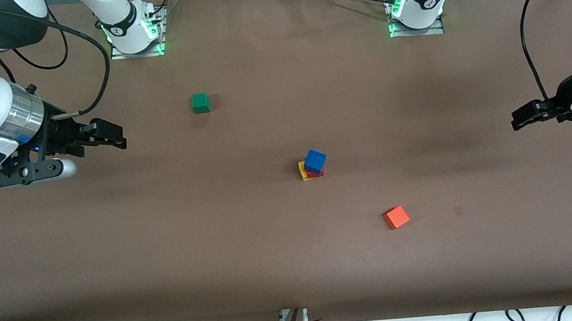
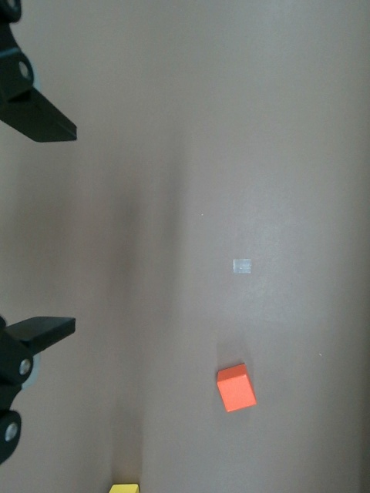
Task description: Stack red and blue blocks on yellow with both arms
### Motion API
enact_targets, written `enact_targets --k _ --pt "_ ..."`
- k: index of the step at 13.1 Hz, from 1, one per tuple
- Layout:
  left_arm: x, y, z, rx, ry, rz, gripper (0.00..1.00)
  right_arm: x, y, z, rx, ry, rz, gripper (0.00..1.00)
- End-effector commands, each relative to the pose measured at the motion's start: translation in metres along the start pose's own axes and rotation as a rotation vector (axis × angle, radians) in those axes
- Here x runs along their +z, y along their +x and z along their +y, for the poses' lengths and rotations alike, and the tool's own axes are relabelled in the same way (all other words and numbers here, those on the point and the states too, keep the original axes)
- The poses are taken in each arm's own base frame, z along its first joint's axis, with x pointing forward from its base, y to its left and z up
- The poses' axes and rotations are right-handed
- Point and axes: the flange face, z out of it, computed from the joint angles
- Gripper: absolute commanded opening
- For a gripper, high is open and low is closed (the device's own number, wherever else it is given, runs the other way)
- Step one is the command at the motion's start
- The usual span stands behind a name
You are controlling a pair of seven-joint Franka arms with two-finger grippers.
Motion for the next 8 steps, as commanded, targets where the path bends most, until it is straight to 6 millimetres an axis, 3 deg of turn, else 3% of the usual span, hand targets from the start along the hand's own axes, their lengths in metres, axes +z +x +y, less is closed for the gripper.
enact_targets --k 1,8 --pt "-0.0064 0.0032 -0.0007 -0.003 -0.010 0.012 1.00 -0.0020 -0.0041 -0.0015 -0.019 -0.011 0.009 1.00" --pt "-0.0064 0.0034 -0.0017 -0.005 -0.008 0.012 1.00 0.0069 0.0009 -0.0008 -0.016 -0.028 0.003 1.00"
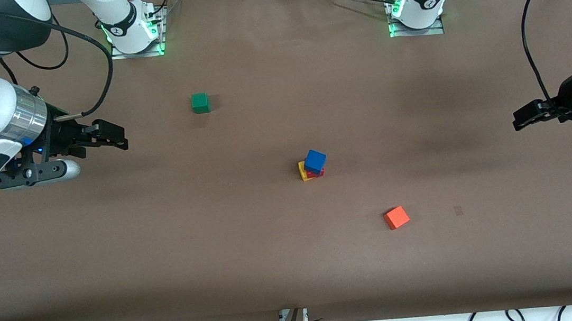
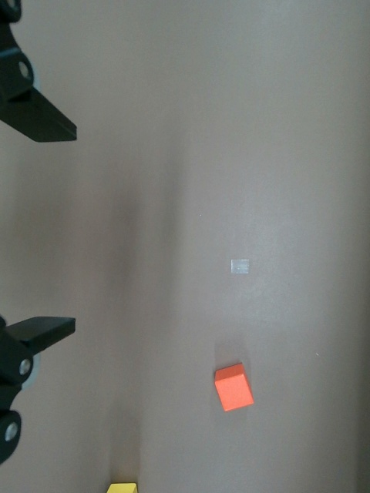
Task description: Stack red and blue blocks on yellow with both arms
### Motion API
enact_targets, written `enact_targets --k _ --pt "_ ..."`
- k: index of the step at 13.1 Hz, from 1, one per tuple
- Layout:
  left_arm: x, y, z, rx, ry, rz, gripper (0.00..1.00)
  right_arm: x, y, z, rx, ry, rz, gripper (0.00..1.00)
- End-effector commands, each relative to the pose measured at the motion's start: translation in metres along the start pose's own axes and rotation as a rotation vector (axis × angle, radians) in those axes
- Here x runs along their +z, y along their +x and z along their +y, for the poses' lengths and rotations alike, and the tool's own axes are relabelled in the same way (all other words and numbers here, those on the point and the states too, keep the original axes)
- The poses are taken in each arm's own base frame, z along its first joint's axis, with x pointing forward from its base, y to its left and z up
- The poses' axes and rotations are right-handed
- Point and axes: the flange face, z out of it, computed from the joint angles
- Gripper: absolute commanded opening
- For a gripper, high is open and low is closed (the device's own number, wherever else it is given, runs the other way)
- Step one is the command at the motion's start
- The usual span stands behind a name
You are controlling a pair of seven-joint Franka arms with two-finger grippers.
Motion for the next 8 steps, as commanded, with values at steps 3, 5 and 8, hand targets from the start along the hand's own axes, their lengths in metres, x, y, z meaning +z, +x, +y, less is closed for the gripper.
enact_targets --k 3,5,8 --pt "-0.0050 0.0030 -0.0007 -0.003 -0.009 0.009 1.00 0.0021 -0.0009 -0.0018 -0.015 -0.027 0.008 1.00" --pt "-0.0050 0.0029 0.0003 -0.002 -0.009 0.009 1.00 0.0034 -0.0007 -0.0034 -0.017 -0.029 0.006 1.00" --pt "-0.0050 0.0029 -0.0001 -0.003 -0.015 0.008 1.00 0.0109 0.0018 -0.0046 -0.018 -0.041 -0.004 1.00"
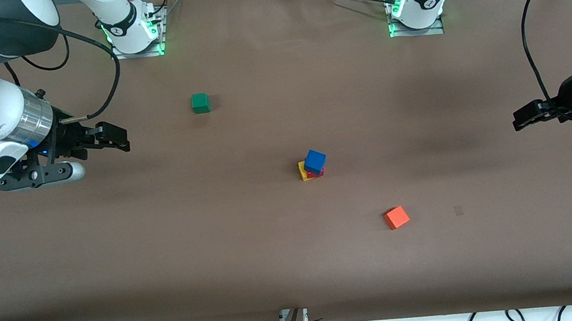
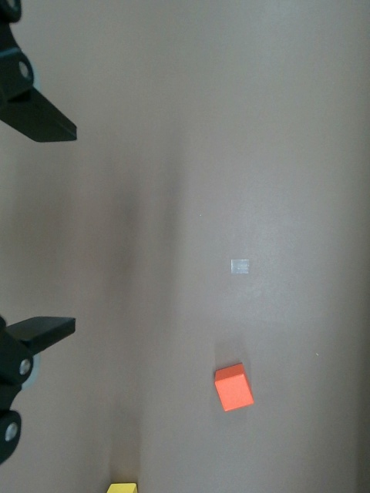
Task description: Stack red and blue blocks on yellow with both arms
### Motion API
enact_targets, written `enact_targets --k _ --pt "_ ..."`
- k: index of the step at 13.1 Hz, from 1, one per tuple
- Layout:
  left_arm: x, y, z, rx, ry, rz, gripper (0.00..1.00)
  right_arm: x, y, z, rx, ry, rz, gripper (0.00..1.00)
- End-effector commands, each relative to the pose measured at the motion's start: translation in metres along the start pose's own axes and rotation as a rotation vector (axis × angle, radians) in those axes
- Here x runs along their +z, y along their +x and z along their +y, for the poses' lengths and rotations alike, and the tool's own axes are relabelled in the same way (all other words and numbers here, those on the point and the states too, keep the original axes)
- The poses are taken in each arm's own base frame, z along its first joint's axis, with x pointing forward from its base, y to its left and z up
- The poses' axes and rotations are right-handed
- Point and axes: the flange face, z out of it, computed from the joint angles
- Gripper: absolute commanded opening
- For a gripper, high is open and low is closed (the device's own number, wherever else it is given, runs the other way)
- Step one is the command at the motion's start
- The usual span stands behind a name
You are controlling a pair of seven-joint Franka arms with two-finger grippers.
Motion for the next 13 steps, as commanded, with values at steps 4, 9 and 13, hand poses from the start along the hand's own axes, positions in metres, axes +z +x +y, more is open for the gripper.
enact_targets --k 4,9,13 --pt "-0.005 0.003 0.000 -0.003 -0.015 0.008 1.00 0.005 0.001 -0.004 -0.018 -0.038 0.008 1.00" --pt "-0.005 0.003 0.000 -0.004 -0.018 0.008 1.00 0.009 0.002 -0.006 -0.022 -0.044 0.007 1.00" --pt "-0.005 0.003 0.001 -0.005 -0.018 0.008 1.00 0.015 0.005 -0.012 -0.028 -0.049 0.009 1.00"
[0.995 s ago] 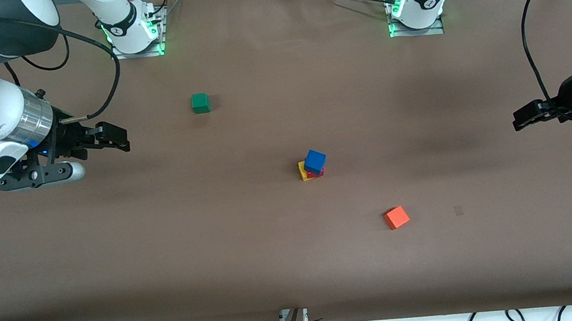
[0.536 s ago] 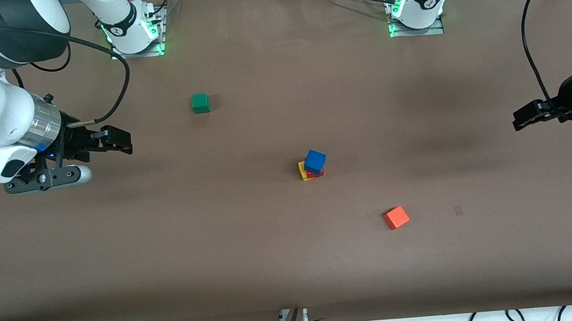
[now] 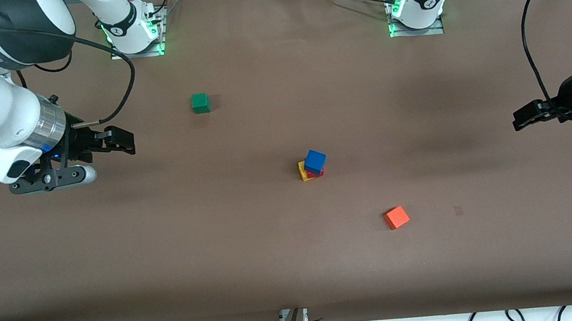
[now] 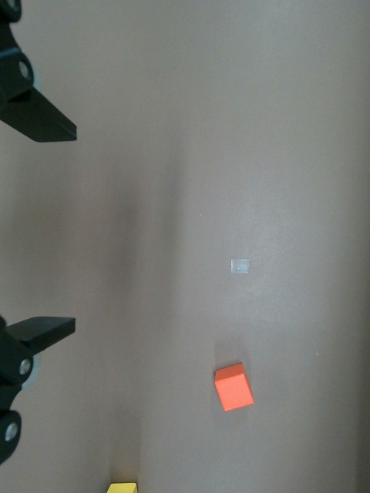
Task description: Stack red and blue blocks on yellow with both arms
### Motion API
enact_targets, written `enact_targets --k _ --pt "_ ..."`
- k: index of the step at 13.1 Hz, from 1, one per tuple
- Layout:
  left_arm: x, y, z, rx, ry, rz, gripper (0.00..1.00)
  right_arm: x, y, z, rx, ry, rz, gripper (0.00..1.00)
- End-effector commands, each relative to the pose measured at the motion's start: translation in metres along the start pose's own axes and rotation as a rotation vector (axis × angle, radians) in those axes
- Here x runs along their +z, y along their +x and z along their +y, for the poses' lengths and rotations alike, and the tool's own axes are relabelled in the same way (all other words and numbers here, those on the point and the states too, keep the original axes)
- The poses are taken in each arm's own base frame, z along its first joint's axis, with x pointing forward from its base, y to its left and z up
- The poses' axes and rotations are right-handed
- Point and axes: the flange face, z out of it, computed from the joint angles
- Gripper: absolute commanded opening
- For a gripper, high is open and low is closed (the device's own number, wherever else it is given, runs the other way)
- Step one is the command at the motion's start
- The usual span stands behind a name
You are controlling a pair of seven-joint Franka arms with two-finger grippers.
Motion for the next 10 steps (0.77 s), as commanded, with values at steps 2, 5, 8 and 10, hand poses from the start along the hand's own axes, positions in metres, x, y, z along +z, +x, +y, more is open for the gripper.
enact_targets --k 2,5,8,10 --pt "-0.0052 0.0027 0.0004 -0.007 -0.020 0.007 1.00 0.0020 0.0003 -0.0050 -0.019 -0.024 0.018 1.00" --pt "-0.0052 0.0027 0.0002 -0.007 -0.018 0.008 1.00 0.0007 0.0005 -0.0047 -0.019 -0.026 0.024 1.00" --pt "-0.0052 0.0027 0.0004 -0.005 -0.020 0.007 1.00 -0.0002 0.0006 -0.0039 -0.018 -0.028 0.026 1.00" --pt "-0.0052 0.0027 0.0004 -0.007 -0.020 0.007 1.00 -0.0004 0.0007 -0.0039 -0.018 -0.028 0.028 1.00"
